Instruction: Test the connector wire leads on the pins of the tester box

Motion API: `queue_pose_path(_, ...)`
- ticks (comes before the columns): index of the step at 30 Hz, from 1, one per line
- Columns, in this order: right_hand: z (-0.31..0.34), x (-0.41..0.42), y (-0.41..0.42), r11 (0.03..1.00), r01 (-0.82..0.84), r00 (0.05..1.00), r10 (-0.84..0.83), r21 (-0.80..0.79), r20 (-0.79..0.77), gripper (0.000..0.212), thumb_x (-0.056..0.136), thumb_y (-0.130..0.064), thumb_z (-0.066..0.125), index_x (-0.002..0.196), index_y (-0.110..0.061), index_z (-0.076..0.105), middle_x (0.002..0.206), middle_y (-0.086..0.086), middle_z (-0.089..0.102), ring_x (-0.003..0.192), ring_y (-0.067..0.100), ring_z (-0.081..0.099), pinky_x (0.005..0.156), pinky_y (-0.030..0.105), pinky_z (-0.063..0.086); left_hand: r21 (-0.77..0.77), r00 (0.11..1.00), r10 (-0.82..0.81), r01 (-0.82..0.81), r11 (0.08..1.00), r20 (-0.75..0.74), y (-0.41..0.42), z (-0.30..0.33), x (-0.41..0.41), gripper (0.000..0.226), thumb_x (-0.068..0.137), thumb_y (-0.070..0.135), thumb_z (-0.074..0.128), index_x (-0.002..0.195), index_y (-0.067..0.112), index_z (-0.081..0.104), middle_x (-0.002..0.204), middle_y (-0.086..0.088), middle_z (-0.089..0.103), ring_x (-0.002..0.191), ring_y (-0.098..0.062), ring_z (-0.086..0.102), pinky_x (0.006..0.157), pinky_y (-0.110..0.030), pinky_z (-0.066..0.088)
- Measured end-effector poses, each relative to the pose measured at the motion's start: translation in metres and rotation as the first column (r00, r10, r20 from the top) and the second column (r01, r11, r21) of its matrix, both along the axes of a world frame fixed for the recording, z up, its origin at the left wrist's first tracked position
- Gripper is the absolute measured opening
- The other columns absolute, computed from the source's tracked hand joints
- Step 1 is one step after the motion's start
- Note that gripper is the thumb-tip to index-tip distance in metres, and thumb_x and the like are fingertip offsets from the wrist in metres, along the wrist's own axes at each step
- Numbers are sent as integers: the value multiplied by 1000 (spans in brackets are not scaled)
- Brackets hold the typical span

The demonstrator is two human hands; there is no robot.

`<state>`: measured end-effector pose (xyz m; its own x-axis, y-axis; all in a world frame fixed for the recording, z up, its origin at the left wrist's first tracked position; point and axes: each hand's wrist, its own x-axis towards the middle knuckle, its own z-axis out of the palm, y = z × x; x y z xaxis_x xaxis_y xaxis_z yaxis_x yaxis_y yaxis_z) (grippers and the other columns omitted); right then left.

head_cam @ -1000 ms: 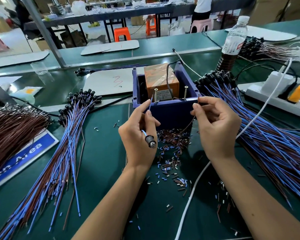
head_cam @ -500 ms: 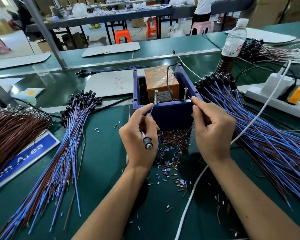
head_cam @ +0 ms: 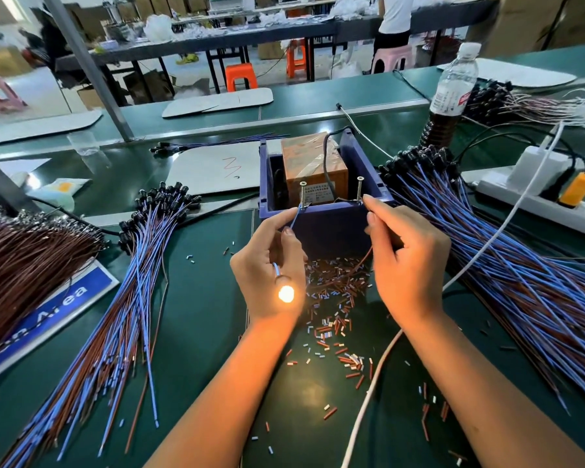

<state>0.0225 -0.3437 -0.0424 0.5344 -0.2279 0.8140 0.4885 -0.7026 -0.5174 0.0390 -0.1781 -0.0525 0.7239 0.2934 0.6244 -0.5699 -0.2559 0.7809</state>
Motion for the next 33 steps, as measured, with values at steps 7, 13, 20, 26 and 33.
queue_pose_path(7, -1, -2, 1, 996, 6, 1000, -5, 91, -8, 22, 103, -4, 64, 122, 0, 74, 103, 7, 77, 89, 16, 75, 76, 36, 62, 11, 1000, 9, -9, 1000, 22, -1, 0, -1, 26, 98, 18, 54, 112, 28, 74, 63, 1, 63, 53, -21, 61, 50, -38, 49)
queue_pose_path(13, -2, -6, -2, 984, 7, 1000, -5, 178, -10, 20, 101, -12, 66, 120, -12, 74, 75, -5, 68, 61, 9, 64, 55, 26, 52, -26, 999, 45, -45, 999, 8, -10, 8, -6, 24, 98, 16, 55, 108, 24, 75, 59, -2, 60, 52, -30, 58, 50, -44, 48)
queue_pose_path(20, 1, -39, -35, 949, 107, 994, -110, 298, -4, 14, 99, -14, 65, 107, -20, 75, 58, -5, 50, 50, 15, 46, 53, 23, 36, 11, 933, -290, 299, 954, -213, -79, 55, -21, 21, 93, 14, 58, 90, 27, 74, 58, -1, 66, 50, -15, 59, 51, -26, 45)
queue_pose_path(26, 25, -92, -107, 864, 408, 910, -411, 296, -53, 11, 98, -27, 70, 93, -18, 74, 65, -17, 56, 58, 4, 56, 58, 21, 41, -198, 281, -581, 754, 626, -764, -187, 77, -28, 25, 96, 8, 57, 74, 13, 69, 59, -4, 67, 33, -7, 38, 37, -13, 28)
queue_pose_path(33, 65, -148, -188, 778, 625, 741, -562, 70, -367, 13, 91, -29, 73, 85, -19, 75, 70, -7, 67, 66, 14, 64, 68, 31, 48, -701, -307, -672, 555, 449, -674, -286, 76, -31, 31, 108, 5, 28, 78, 8, 38, 73, -8, 46, 26, -1, 31, 26, -12, 17)
